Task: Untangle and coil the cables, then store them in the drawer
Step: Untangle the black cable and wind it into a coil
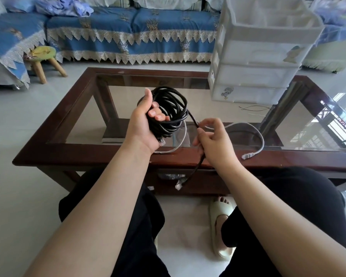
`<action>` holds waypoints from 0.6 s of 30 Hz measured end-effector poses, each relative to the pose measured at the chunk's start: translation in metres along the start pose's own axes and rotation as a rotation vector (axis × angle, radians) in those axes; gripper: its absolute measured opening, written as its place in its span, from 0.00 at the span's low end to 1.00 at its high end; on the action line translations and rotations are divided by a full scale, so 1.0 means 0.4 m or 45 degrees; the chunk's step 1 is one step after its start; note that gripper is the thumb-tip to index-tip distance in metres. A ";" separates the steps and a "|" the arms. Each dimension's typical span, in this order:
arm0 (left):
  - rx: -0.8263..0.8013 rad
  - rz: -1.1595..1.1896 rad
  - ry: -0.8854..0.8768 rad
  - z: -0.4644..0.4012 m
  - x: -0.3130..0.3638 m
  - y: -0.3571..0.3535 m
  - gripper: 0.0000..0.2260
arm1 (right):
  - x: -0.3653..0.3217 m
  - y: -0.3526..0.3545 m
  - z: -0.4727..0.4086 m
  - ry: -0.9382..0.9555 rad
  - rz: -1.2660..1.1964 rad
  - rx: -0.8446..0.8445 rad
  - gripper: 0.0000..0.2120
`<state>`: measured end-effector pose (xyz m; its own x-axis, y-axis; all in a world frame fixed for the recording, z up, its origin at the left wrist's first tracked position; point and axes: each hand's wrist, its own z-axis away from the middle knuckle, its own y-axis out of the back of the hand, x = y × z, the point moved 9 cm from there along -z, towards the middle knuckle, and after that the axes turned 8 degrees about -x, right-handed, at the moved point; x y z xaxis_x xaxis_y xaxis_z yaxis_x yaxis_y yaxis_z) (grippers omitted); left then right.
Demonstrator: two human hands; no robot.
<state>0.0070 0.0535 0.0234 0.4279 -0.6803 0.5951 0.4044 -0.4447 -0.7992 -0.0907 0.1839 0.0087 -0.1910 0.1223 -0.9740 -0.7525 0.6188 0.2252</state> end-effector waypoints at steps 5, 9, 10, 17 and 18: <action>0.236 -0.012 -0.092 -0.008 0.007 0.041 0.22 | 0.005 -0.138 0.041 -0.399 -1.047 -0.536 0.11; 0.384 -0.172 -0.089 -0.010 -0.006 0.078 0.23 | -0.018 -0.158 0.060 -0.277 -0.661 -0.687 0.12; 0.410 -0.255 -0.082 -0.007 -0.008 0.079 0.23 | -0.029 -0.150 0.056 -0.188 -0.404 -0.618 0.09; 0.504 -0.440 0.125 -0.002 -0.040 0.077 0.27 | -0.146 -0.150 0.066 0.504 0.890 -0.270 0.07; 0.539 -0.440 0.193 -0.004 -0.050 0.075 0.27 | -0.148 -0.145 0.066 0.508 0.857 -0.235 0.07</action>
<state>0.0093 0.0529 -0.0127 0.1048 -0.6270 0.7719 0.8026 -0.4050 -0.4380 -0.0191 0.1612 0.0525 -0.8255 0.1154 -0.5525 -0.4808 0.3687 0.7955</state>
